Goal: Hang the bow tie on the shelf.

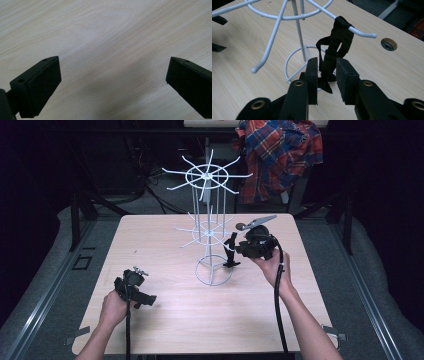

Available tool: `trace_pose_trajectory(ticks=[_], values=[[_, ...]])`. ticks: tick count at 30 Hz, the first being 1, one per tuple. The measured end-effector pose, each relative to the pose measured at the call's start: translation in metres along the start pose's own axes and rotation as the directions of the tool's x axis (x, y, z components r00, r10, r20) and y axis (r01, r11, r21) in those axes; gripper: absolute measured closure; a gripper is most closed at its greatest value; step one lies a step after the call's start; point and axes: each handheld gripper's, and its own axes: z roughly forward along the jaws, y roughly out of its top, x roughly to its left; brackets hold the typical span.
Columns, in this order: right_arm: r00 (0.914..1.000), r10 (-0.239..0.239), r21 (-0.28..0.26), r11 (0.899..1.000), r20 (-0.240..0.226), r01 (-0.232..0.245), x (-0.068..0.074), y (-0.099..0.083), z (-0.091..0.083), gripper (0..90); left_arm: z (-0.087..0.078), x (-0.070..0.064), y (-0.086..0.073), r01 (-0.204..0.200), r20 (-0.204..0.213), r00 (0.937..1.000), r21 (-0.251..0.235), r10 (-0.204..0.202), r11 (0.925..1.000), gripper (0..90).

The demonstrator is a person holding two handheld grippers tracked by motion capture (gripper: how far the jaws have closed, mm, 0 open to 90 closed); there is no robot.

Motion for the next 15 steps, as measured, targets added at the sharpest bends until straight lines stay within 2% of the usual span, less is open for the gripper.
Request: trace_pose_trajectory(ticks=[3,5,7,9,11,15], values=[[0.9999,0.012,-0.002,1.000,-0.006,-0.012,-0.001,-0.001,-0.009,61.3,0.000,0.000,0.000,-0.001,0.000,1.0000,-0.005,0.001,1.0000,0.0],[0.9999,0.016,-0.004,1.000,-0.007,-0.016,0.000,-0.002,-0.011,60.0,0.000,0.000,0.000,-0.001,-0.001,1.0000,-0.002,0.001,1.0000,0.0],[0.9999,0.009,0.006,1.000,-0.010,-0.009,0.000,-0.003,-0.019,52.0,0.000,0.000,0.000,-0.001,-0.001,1.0000,-0.002,0.001,1.0000,0.0],[0.9999,0.002,0.010,1.000,-0.012,-0.002,0.000,-0.004,-0.022,49.7,0.000,0.000,0.000,-0.001,-0.002,1.0000,-0.004,0.001,1.0000,0.0],[0.9998,-0.001,0.015,1.000,-0.021,0.001,-0.001,-0.007,-0.031,41.3,0.001,0.000,0.001,-0.001,-0.001,1.0000,-0.005,0.001,1.0000,0.0],[0.9998,-0.005,0.018,1.000,-0.019,0.005,-0.001,-0.012,-0.040,34.2,0.001,0.000,0.001,-0.004,-0.001,1.0000,-0.004,0.004,1.0000,0.0]])
